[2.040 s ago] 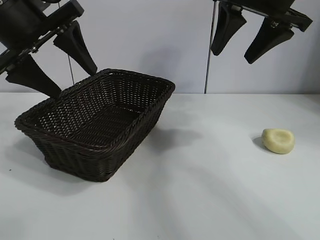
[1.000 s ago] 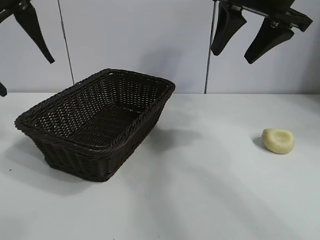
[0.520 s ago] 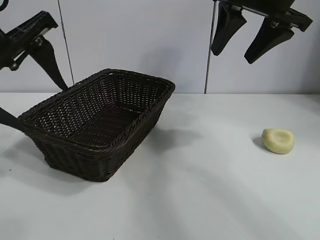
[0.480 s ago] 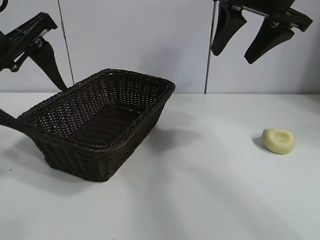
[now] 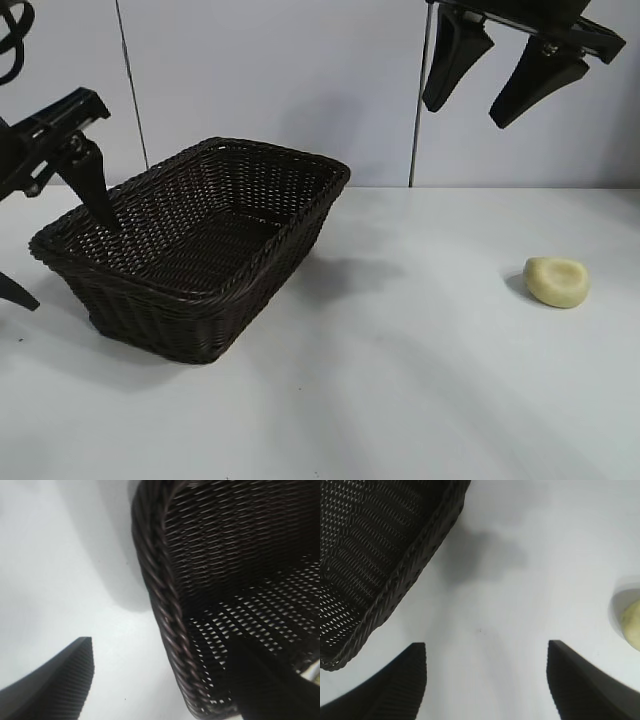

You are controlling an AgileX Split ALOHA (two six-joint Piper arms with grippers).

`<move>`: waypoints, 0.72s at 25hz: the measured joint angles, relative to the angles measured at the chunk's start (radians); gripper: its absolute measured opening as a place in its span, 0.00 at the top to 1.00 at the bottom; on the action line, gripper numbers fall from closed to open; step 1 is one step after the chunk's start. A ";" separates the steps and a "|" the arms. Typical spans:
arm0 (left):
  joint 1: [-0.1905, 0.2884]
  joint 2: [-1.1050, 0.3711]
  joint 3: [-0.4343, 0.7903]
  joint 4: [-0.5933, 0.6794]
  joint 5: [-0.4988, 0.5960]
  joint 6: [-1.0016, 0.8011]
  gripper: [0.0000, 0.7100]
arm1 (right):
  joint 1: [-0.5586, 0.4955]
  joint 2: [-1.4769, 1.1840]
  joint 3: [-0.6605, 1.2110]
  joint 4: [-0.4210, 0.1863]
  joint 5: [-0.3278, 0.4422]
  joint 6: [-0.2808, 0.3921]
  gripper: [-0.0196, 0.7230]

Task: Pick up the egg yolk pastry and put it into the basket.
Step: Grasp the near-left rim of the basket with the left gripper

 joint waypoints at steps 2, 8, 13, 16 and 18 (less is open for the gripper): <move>0.000 0.021 0.000 -0.006 -0.024 0.000 0.25 | 0.000 0.000 0.000 0.000 0.000 0.000 0.31; 0.000 0.069 0.000 -0.042 -0.073 0.000 0.25 | 0.000 0.000 0.000 0.000 0.000 0.000 0.31; 0.000 0.099 0.000 -0.042 -0.097 0.000 0.25 | 0.000 0.000 0.000 0.000 0.000 0.000 0.31; 0.000 0.128 -0.001 -0.042 -0.103 0.000 0.25 | 0.000 0.000 0.000 0.000 0.000 0.000 0.31; 0.000 0.149 -0.011 -0.042 -0.105 0.000 0.25 | 0.000 0.000 0.000 0.000 0.000 0.000 0.31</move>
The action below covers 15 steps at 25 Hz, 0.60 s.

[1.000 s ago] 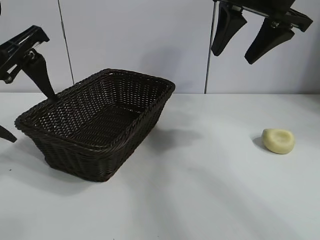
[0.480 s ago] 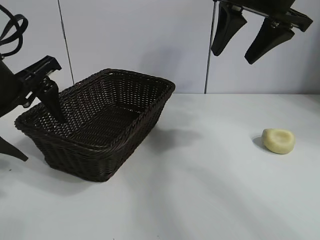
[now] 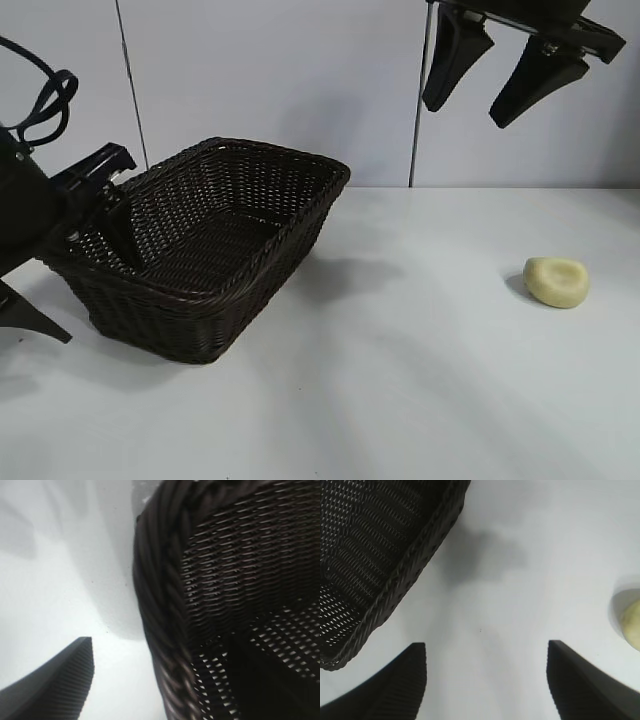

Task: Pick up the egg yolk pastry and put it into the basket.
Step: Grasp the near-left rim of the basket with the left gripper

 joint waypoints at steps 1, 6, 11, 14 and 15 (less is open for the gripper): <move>0.000 0.007 -0.007 0.000 -0.004 0.001 0.25 | 0.000 0.000 0.000 0.000 0.000 0.000 0.31; 0.000 0.059 -0.056 -0.001 -0.013 0.009 0.25 | 0.000 0.000 0.000 0.000 0.000 0.000 0.31; 0.000 0.113 -0.069 -0.001 -0.021 0.012 0.25 | 0.000 0.000 0.000 -0.001 0.000 0.000 0.31; 0.000 0.122 -0.069 -0.001 -0.028 0.012 0.27 | 0.000 0.000 0.000 -0.002 0.000 0.000 0.31; 0.000 0.122 -0.069 -0.001 -0.029 0.012 0.31 | 0.000 0.000 0.000 -0.002 0.000 0.000 0.31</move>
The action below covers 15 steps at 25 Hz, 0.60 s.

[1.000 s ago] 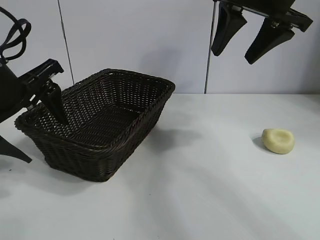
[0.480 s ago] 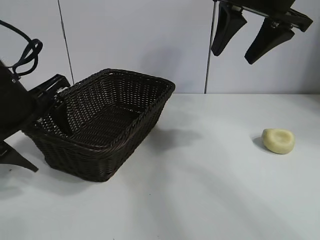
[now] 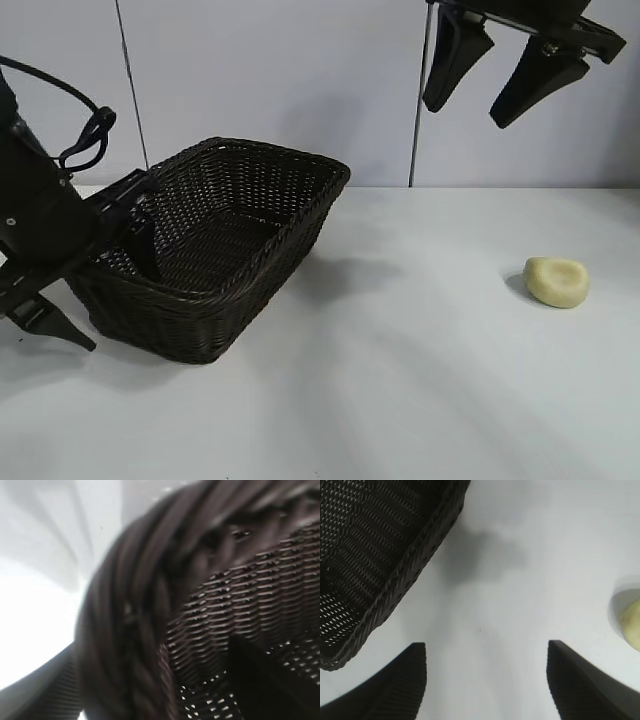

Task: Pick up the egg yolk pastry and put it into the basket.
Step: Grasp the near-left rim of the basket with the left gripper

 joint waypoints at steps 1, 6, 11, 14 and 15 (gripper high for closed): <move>0.000 0.000 0.000 0.000 0.000 0.001 0.36 | 0.000 0.000 0.000 0.000 0.000 0.000 0.31; 0.000 0.000 0.000 -0.007 0.001 0.000 0.75 | 0.000 0.000 0.000 0.000 0.000 0.000 0.31; -0.003 0.000 -0.002 -0.013 0.017 0.003 0.86 | 0.000 0.000 0.000 0.000 0.000 0.000 0.31; -0.003 0.000 -0.014 -0.011 0.038 0.002 0.86 | 0.000 0.000 0.000 0.000 0.000 0.000 0.31; -0.003 -0.002 -0.022 -0.008 0.049 0.003 0.86 | 0.000 0.000 0.000 0.000 0.000 0.000 0.31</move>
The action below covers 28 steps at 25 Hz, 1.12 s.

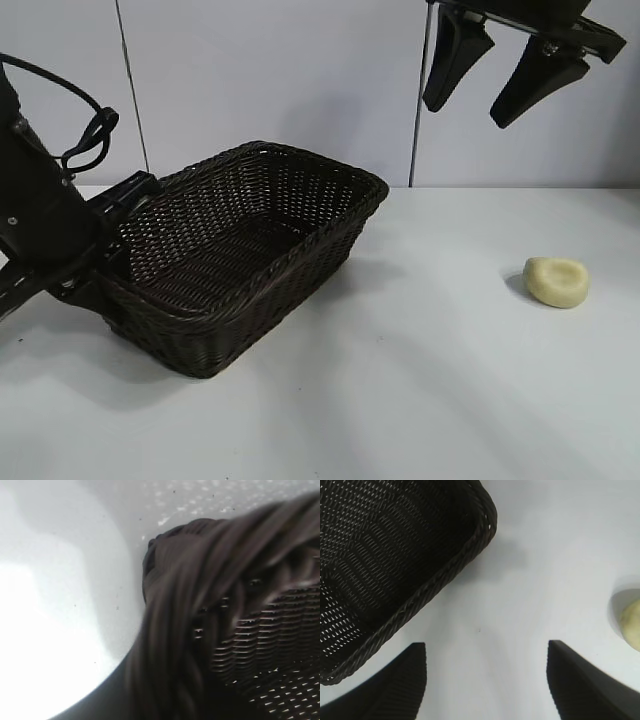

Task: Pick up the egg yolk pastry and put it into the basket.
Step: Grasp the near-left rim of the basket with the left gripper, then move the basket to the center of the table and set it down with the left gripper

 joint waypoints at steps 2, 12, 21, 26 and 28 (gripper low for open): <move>0.002 -0.009 -0.022 0.005 0.037 0.000 0.86 | 0.000 0.000 0.000 0.000 0.000 0.000 0.31; 0.108 -0.040 -0.188 -0.077 0.236 0.270 0.86 | 0.000 0.000 0.000 0.000 0.000 0.000 0.31; 0.141 0.002 -0.251 -0.131 0.376 0.595 0.86 | 0.000 0.000 0.000 -0.001 0.004 0.000 0.31; 0.141 0.079 -0.366 -0.130 0.484 0.770 0.86 | 0.000 0.000 0.000 -0.001 0.006 0.000 0.31; 0.141 0.110 -0.414 -0.128 0.532 0.822 0.86 | 0.000 0.000 0.000 -0.001 0.009 0.000 0.31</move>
